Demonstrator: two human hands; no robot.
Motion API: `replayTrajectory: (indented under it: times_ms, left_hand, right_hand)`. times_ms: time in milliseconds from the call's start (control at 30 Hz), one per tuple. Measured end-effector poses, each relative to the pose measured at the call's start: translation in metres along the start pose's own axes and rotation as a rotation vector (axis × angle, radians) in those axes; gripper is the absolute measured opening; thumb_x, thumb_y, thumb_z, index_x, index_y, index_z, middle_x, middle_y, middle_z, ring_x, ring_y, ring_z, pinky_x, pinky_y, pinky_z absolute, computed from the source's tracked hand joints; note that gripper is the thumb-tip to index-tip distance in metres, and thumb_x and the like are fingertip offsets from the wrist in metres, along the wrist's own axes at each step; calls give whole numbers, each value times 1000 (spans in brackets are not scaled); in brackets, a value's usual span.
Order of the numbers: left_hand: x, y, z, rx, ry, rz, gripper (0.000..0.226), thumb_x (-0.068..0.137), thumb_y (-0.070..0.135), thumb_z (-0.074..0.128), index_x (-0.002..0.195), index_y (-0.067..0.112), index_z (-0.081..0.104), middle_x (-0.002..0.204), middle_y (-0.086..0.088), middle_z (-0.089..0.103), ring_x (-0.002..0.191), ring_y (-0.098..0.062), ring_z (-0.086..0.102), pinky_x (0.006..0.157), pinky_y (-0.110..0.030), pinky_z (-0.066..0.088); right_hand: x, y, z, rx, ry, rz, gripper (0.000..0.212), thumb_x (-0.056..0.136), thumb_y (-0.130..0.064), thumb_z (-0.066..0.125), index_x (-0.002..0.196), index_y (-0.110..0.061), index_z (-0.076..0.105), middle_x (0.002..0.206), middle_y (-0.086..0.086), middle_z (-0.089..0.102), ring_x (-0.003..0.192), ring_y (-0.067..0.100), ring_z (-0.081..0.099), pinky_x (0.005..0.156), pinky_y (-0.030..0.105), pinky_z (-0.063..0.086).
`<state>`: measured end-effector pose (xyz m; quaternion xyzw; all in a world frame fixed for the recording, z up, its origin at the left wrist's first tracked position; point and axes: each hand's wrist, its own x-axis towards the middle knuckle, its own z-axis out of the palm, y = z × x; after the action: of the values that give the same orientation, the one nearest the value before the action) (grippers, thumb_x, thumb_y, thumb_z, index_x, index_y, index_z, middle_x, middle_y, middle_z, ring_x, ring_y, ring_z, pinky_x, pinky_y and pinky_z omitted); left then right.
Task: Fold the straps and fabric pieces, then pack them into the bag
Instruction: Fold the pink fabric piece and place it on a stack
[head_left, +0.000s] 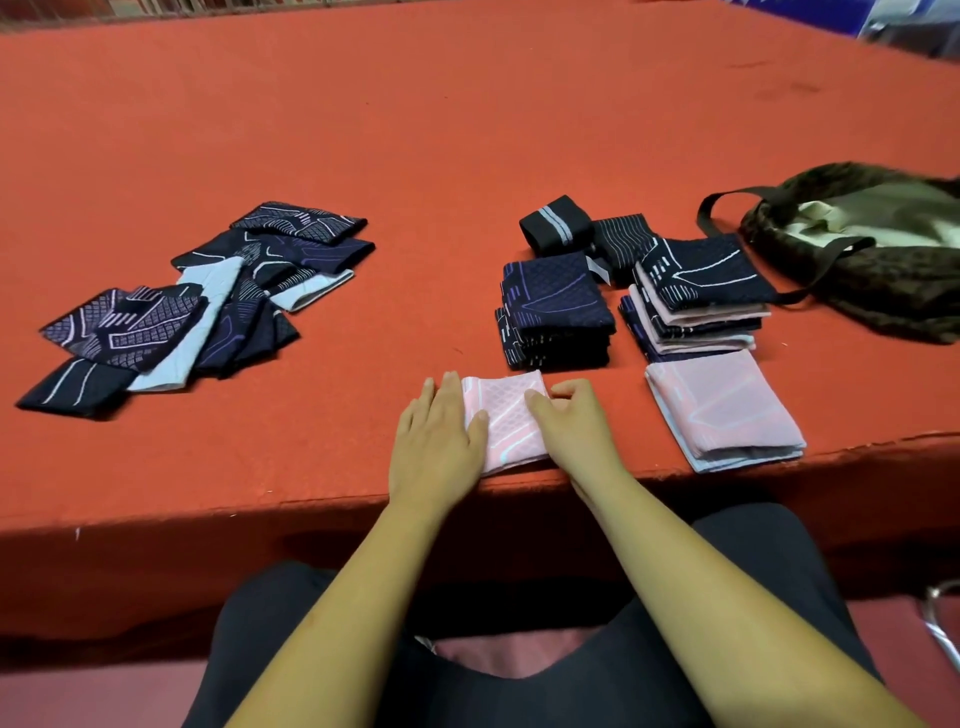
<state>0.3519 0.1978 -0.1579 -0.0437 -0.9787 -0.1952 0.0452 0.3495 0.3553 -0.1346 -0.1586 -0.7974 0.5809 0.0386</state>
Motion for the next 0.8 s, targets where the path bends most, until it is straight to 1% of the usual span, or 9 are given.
replayTrajectory:
  times_ms: [167,267,333,400,467,567,667,733,800]
  left_hand:
    - [1,3,-3,-103,53,-43,63,102,44,38,153,8,27,159,-9,32,148,-25,24,121,-38,18]
    - [-5,17,-9,-551,208,-170,43,98,33,54,134,11,50,125,-6,60,119,-24,53,103,-35,41]
    - [-6,38,-19,-906,160,-295,30,99,31,55,124,16,54,104,4,64,95,-14,61,83,-21,49]
    - [-4,59,-23,-1158,23,-351,25,99,30,55,118,13,58,100,1,68,82,-10,64,70,-15,49]
    - [1,76,-18,-1315,-52,-330,24,97,25,59,114,8,63,105,-10,73,85,-17,69,74,-27,54]
    - [13,105,-11,-1236,-50,-292,17,91,17,65,105,8,66,101,-9,74,84,-19,69,76,-35,56]
    - [25,139,0,-1130,-106,-251,15,93,18,63,104,8,64,101,-7,71,81,-15,65,71,-29,51]
    - [30,161,6,-1053,-164,-233,19,93,21,63,107,8,61,99,-4,68,78,-12,62,65,-23,47]
    - [35,179,13,-962,-212,-227,23,89,22,65,108,9,58,92,-2,65,73,-13,58,63,-25,44]
  right_hand:
    - [-2,-7,-8,63,-108,-138,13,93,-22,61,92,-10,65,84,9,73,78,25,66,74,39,53]
    - [-12,-22,-25,188,-194,-244,13,98,-13,56,96,-3,63,76,6,68,69,14,59,66,31,48]
    - [-14,-31,-40,284,-242,-252,15,99,-11,55,99,0,64,78,3,66,70,11,58,65,26,46]
    - [-10,-34,-57,321,-247,-229,18,95,-18,57,96,-3,66,81,4,65,75,14,59,68,28,46]
    - [-1,-30,-76,239,-156,-223,19,92,-22,59,88,-6,67,79,6,63,74,16,55,69,32,44]
    - [12,-20,-111,-54,26,-226,23,96,-17,59,85,2,67,77,13,61,75,17,52,73,37,44]
    - [24,-8,-144,-250,123,-211,30,96,-14,55,72,1,61,70,12,55,75,19,48,67,35,35]
    - [32,-1,-163,-313,172,-189,40,95,-13,54,57,-6,45,59,10,41,68,22,39,61,36,26]
    - [40,7,-181,-359,221,-163,39,95,-15,56,58,-5,47,61,14,46,68,27,43,63,38,33]
